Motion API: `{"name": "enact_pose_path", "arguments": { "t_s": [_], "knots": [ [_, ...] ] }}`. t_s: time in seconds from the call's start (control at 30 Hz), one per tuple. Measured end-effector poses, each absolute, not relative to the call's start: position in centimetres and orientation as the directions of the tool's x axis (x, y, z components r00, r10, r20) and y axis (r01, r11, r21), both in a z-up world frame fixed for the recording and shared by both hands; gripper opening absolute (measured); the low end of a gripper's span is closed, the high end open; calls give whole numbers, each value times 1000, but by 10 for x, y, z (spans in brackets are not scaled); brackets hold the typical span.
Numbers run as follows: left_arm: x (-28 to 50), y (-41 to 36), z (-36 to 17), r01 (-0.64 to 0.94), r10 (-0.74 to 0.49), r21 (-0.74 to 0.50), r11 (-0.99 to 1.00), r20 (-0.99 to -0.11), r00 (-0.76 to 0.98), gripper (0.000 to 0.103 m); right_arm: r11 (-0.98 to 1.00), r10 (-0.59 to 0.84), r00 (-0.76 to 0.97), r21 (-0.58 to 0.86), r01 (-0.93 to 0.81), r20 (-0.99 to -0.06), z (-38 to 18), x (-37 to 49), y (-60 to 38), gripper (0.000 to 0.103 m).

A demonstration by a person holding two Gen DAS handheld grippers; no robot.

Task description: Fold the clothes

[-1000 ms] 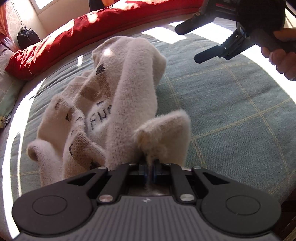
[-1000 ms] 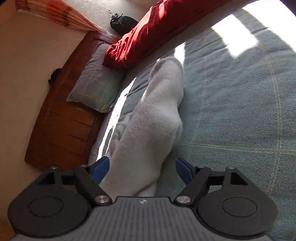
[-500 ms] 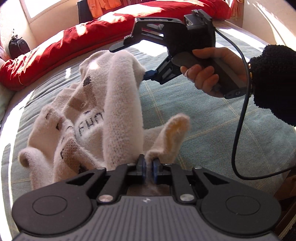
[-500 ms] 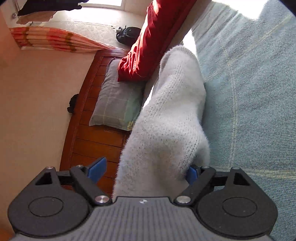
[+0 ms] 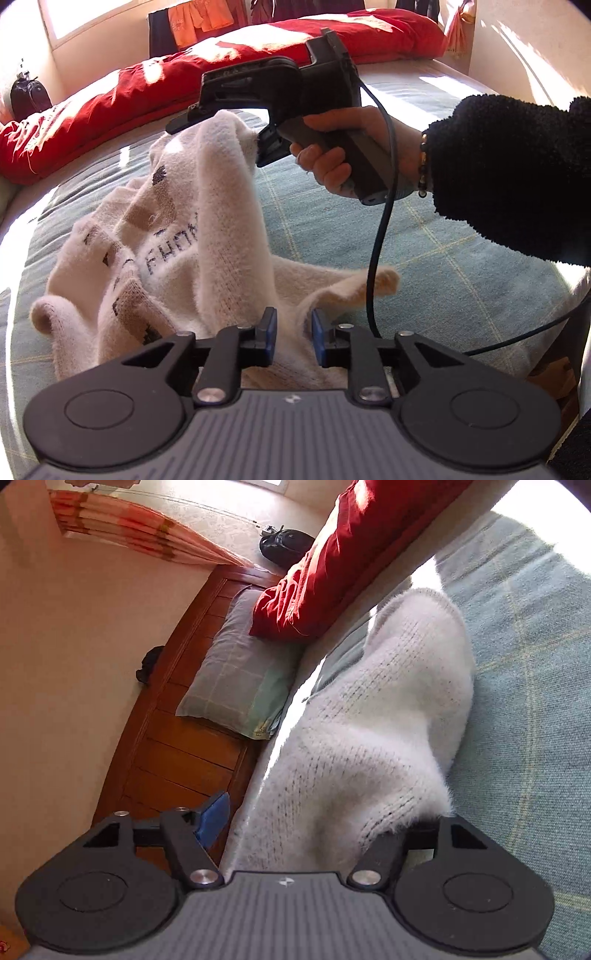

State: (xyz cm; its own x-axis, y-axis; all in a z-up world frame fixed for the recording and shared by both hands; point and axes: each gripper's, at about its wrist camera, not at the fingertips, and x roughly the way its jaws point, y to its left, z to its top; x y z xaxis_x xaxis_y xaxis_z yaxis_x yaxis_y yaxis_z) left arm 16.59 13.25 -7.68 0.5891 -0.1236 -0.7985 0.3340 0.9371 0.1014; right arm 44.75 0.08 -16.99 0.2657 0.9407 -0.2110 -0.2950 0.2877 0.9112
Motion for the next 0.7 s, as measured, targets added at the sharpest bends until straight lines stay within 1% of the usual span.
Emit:
{"name": "enact_pose_path", "arguments": {
  "t_s": [0.03,0.07,0.13,0.2,0.3,0.43,0.7],
  "knots": [
    [164,131,-76,338,-126,105,935,-795,593,26,296,936,282,908,-297,-212,-165,447,-5,54],
    [163,128,-74,343,-128,108,933,-792,597,27,302,930,298,906,-295,-213,-161,446,-10,40],
    [161,124,-71,349,-128,116,930,-787,604,28,306,923,322,908,-287,-210,-154,443,-19,33],
    [157,122,-67,344,-119,129,930,-780,614,35,315,917,340,903,-292,-210,-146,438,-27,27],
    [149,119,-59,347,-127,130,929,-768,627,43,288,914,367,914,-286,-173,-132,428,-48,23],
    [142,113,-53,348,-121,143,926,-763,635,45,240,915,386,926,-292,-116,-115,414,-80,23],
    [135,101,-43,358,-118,160,920,-758,641,46,302,882,450,902,-308,-141,-88,385,-128,23]
  ]
}}
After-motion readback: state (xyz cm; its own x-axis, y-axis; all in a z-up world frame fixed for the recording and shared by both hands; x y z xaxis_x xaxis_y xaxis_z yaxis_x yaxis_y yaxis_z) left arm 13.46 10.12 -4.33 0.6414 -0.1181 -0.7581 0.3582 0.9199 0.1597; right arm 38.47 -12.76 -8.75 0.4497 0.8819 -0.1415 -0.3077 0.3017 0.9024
